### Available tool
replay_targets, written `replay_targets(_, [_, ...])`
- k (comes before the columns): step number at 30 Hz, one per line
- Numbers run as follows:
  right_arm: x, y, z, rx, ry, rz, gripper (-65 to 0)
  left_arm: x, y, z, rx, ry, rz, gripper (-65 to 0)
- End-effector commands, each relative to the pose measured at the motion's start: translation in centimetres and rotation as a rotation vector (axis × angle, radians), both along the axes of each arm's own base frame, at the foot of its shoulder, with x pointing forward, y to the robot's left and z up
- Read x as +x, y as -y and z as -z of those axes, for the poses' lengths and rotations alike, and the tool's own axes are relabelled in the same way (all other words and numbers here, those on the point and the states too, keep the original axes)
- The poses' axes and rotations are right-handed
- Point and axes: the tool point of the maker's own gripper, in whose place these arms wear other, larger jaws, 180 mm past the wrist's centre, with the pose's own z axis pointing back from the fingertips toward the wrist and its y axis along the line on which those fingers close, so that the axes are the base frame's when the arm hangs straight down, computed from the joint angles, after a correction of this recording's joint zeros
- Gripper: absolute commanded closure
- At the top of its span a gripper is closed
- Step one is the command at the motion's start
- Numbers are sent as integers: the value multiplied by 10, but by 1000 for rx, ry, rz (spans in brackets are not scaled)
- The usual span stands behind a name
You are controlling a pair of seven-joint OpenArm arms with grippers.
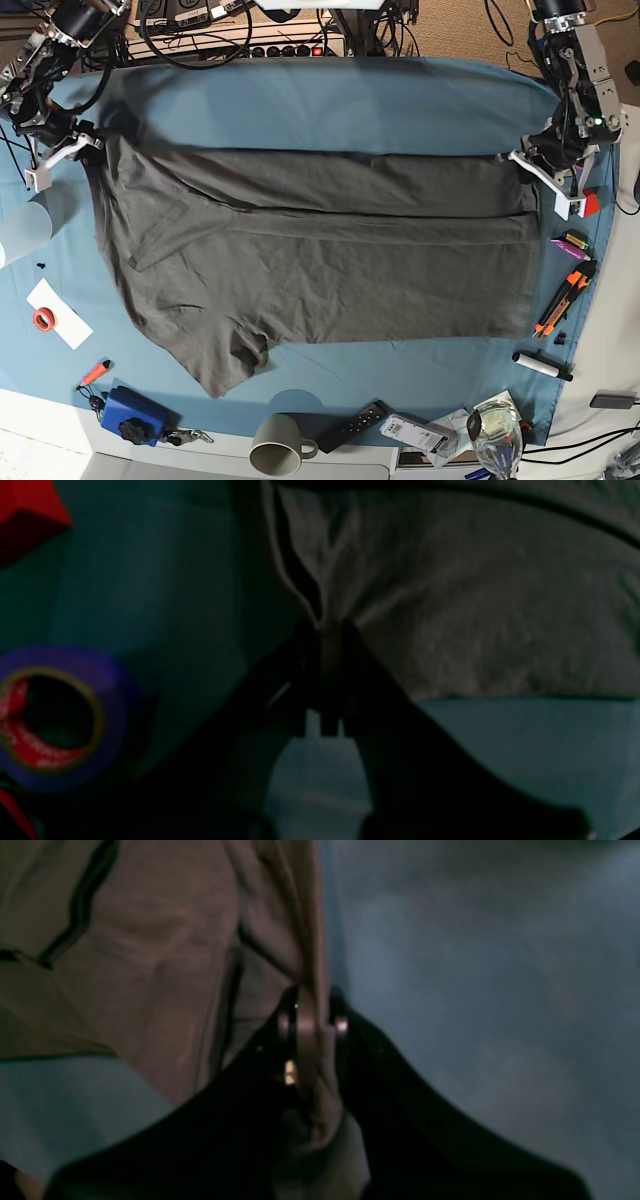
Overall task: Fold the T-shirt properly
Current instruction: 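Pull the folded edge back toward the robot with both grippers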
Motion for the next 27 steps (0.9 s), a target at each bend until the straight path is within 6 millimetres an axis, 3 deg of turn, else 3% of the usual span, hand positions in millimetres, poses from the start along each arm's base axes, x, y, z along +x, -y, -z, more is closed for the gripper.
replay_targets(1, [-7, 11, -6, -57, -34, -10, 0, -12, -9, 4, 33, -59, 6, 0])
replay_targets(7, [-18, 10, -20, -130, -54, -54, 0, -31, -26, 0, 27, -70, -47, 0])
replay_targets(16, [-46, 9, -13, -143, -132, -67, 0, -74, -49, -19, 67, -66, -89, 0])
replay_targets(27, [-91, 2, 1, -96, -217, -77, 0, -93, -41, -15, 48, -126, -41, 0])
